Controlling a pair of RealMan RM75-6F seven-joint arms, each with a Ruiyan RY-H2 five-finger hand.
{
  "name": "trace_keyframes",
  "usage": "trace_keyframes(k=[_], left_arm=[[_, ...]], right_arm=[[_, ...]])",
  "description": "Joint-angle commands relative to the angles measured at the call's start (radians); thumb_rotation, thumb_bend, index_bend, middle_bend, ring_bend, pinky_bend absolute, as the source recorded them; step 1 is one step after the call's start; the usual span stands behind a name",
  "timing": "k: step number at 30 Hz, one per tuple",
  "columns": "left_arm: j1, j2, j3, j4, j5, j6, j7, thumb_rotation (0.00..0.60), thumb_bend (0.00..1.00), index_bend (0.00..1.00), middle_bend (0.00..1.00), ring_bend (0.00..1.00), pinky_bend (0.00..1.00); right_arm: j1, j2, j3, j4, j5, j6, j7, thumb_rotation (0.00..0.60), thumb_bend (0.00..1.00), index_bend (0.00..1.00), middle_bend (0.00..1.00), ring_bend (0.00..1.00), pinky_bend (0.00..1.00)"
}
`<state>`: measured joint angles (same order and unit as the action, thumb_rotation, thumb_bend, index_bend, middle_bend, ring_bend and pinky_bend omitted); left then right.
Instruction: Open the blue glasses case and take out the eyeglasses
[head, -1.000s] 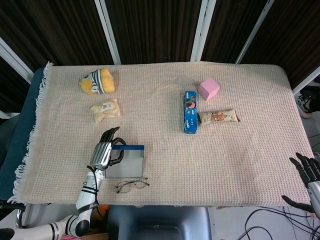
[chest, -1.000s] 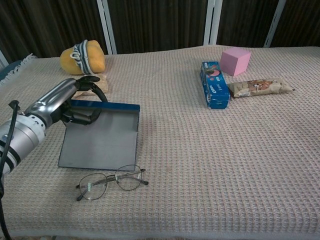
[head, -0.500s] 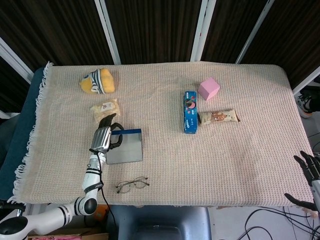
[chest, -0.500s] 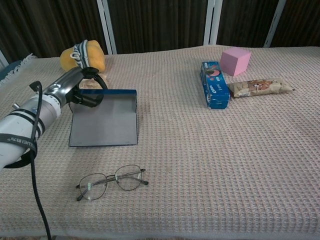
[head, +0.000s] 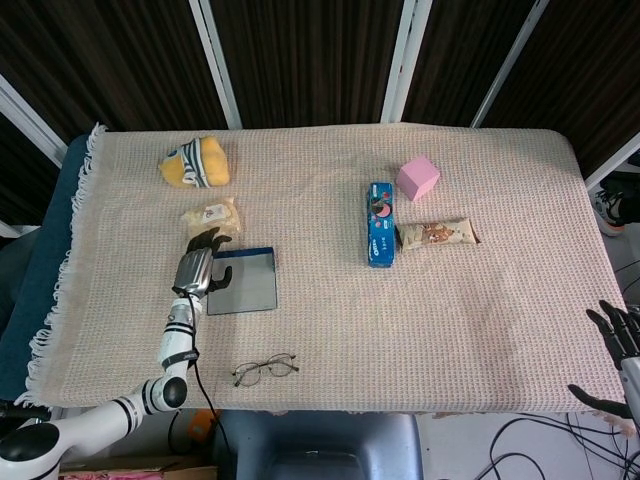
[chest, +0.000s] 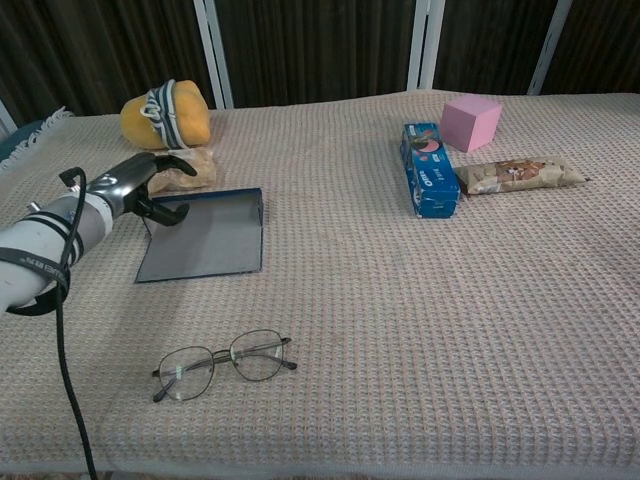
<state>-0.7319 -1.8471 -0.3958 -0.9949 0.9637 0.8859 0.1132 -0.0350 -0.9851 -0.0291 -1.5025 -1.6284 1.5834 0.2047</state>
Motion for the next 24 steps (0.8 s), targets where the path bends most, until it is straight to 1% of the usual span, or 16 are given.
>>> trace_keyframes(k=[1, 4, 5, 6, 9, 10, 12, 14, 15, 16, 17, 18, 20, 21, 23, 24], left_arm=[[0.013, 0.028, 0.013, -0.045, -0.011, 0.006, 0.023, 0.600, 0.41, 0.00, 0.00, 0.00, 0.04], [0.051, 0.093, 0.039, -0.169, 0.037, 0.064, 0.025, 0.600, 0.41, 0.00, 0.00, 0.00, 0.04], [0.075, 0.130, 0.061, -0.236, 0.076, 0.101, 0.026, 0.600, 0.41, 0.00, 0.00, 0.00, 0.04], [0.089, 0.152, 0.075, -0.272, 0.097, 0.119, 0.030, 0.600, 0.41, 0.00, 0.00, 0.00, 0.04], [0.107, 0.182, 0.093, -0.320, 0.120, 0.140, 0.036, 0.600, 0.41, 0.00, 0.00, 0.00, 0.04], [0.121, 0.206, 0.109, -0.356, 0.142, 0.159, 0.042, 0.600, 0.42, 0.00, 0.00, 0.00, 0.04], [0.184, 0.306, 0.178, -0.500, 0.230, 0.230, 0.060, 0.600, 0.42, 0.00, 0.00, 0.00, 0.03], [0.262, 0.429, 0.267, -0.647, 0.329, 0.309, 0.074, 0.600, 0.42, 0.00, 0.00, 0.00, 0.03], [0.330, 0.497, 0.352, -0.687, 0.424, 0.391, 0.099, 0.600, 0.42, 0.00, 0.00, 0.00, 0.03], [0.380, 0.538, 0.411, -0.702, 0.509, 0.464, 0.096, 0.600, 0.42, 0.00, 0.00, 0.00, 0.03], [0.423, 0.563, 0.460, -0.688, 0.585, 0.530, 0.080, 0.600, 0.42, 0.00, 0.00, 0.00, 0.02], [0.453, 0.570, 0.487, -0.670, 0.623, 0.573, 0.065, 0.600, 0.42, 0.00, 0.00, 0.00, 0.02], [0.529, 0.553, 0.525, -0.610, 0.677, 0.683, 0.050, 0.600, 0.41, 0.00, 0.00, 0.00, 0.02], [0.559, 0.536, 0.535, -0.573, 0.696, 0.727, 0.058, 0.600, 0.40, 0.00, 0.00, 0.00, 0.03], [0.606, 0.499, 0.551, -0.492, 0.728, 0.788, 0.064, 0.600, 0.39, 0.00, 0.00, 0.00, 0.03], [0.621, 0.480, 0.557, -0.450, 0.743, 0.808, 0.044, 0.600, 0.39, 0.00, 0.00, 0.00, 0.02]], right_arm=[[-0.001, 0.000, -0.002, 0.000, -0.004, 0.002, 0.000, 0.600, 0.22, 0.00, 0.00, 0.00, 0.00], [-0.002, 0.000, -0.003, 0.002, -0.010, 0.006, 0.003, 0.600, 0.22, 0.00, 0.00, 0.00, 0.00], [-0.002, 0.000, -0.003, 0.002, -0.011, 0.007, 0.004, 0.600, 0.22, 0.00, 0.00, 0.00, 0.00], [-0.002, 0.000, -0.003, 0.002, -0.012, 0.008, 0.004, 0.600, 0.22, 0.00, 0.00, 0.00, 0.00], [-0.002, 0.000, -0.004, 0.002, -0.013, 0.008, 0.005, 0.600, 0.22, 0.00, 0.00, 0.00, 0.00], [-0.002, 0.000, -0.004, 0.002, -0.014, 0.008, 0.004, 0.600, 0.22, 0.00, 0.00, 0.00, 0.00], [-0.002, -0.001, -0.006, 0.002, -0.019, 0.009, 0.002, 0.600, 0.22, 0.00, 0.00, 0.00, 0.00], [-0.002, -0.003, -0.009, -0.002, -0.026, 0.010, -0.006, 0.600, 0.22, 0.00, 0.00, 0.00, 0.00], [-0.003, -0.005, -0.014, -0.005, -0.032, 0.009, -0.015, 0.600, 0.22, 0.00, 0.00, 0.00, 0.00], [-0.004, -0.006, -0.016, -0.007, -0.035, 0.010, -0.023, 0.600, 0.22, 0.00, 0.00, 0.00, 0.00], [-0.005, -0.008, -0.017, -0.011, -0.036, 0.011, -0.032, 0.600, 0.22, 0.00, 0.00, 0.00, 0.00], [-0.006, -0.009, -0.018, -0.013, -0.038, 0.010, -0.038, 0.600, 0.22, 0.00, 0.00, 0.00, 0.00], [-0.006, -0.012, -0.020, -0.018, -0.043, 0.008, -0.053, 0.600, 0.22, 0.00, 0.00, 0.00, 0.00], [-0.006, -0.013, -0.021, -0.020, -0.044, 0.008, -0.059, 0.600, 0.22, 0.00, 0.00, 0.00, 0.00], [-0.007, -0.016, -0.024, -0.022, -0.049, 0.009, -0.068, 0.600, 0.22, 0.00, 0.00, 0.00, 0.00], [-0.008, -0.017, -0.024, -0.024, -0.050, 0.011, -0.072, 0.600, 0.22, 0.00, 0.00, 0.00, 0.00]])
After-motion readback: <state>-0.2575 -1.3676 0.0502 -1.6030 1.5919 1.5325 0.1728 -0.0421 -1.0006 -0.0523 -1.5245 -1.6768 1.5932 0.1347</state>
